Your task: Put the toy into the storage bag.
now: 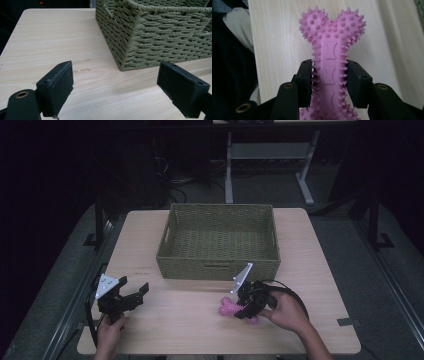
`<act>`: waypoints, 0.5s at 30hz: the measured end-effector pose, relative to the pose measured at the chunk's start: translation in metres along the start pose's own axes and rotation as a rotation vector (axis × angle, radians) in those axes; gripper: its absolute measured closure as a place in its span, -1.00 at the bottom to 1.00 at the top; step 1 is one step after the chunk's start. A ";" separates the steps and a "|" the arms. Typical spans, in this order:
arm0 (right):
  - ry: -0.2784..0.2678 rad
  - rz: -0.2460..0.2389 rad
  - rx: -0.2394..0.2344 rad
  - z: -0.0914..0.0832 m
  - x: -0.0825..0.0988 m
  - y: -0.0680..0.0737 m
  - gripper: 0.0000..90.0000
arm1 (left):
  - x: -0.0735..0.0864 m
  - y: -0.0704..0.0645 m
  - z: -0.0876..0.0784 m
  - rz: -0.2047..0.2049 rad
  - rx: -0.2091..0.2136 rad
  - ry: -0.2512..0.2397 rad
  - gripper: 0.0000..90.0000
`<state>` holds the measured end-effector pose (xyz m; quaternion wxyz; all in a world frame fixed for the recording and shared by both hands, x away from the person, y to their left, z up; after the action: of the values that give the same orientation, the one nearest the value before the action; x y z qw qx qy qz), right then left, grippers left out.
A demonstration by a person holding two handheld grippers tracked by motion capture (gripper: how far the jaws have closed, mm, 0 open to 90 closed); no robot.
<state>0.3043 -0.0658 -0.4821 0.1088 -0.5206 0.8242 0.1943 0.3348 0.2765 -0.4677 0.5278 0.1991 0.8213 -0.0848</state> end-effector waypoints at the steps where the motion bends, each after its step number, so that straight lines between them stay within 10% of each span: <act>1: -0.011 0.000 -0.007 -0.003 -0.001 -0.001 0.29 | 0.000 0.000 0.000 0.001 0.000 0.001 -0.71; 15: -0.053 0.013 -0.057 -0.027 -0.006 -0.012 0.29 | 0.000 -0.002 0.003 0.008 0.002 0.007 -0.71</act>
<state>0.3184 -0.0776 -0.4583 0.1143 -0.5126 0.8187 0.2320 0.3360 0.2733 -0.4689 0.5251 0.2031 0.8222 -0.0830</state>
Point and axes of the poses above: each handheld gripper's, and its own axes: z roughly forward along the jaws, x roughly out of its underside, y roughly to its left, the point moved 8 cm from there along z, roughly forward along the jaws, and after that the axes turned 10 degrees about z, right-handed, at the moved point
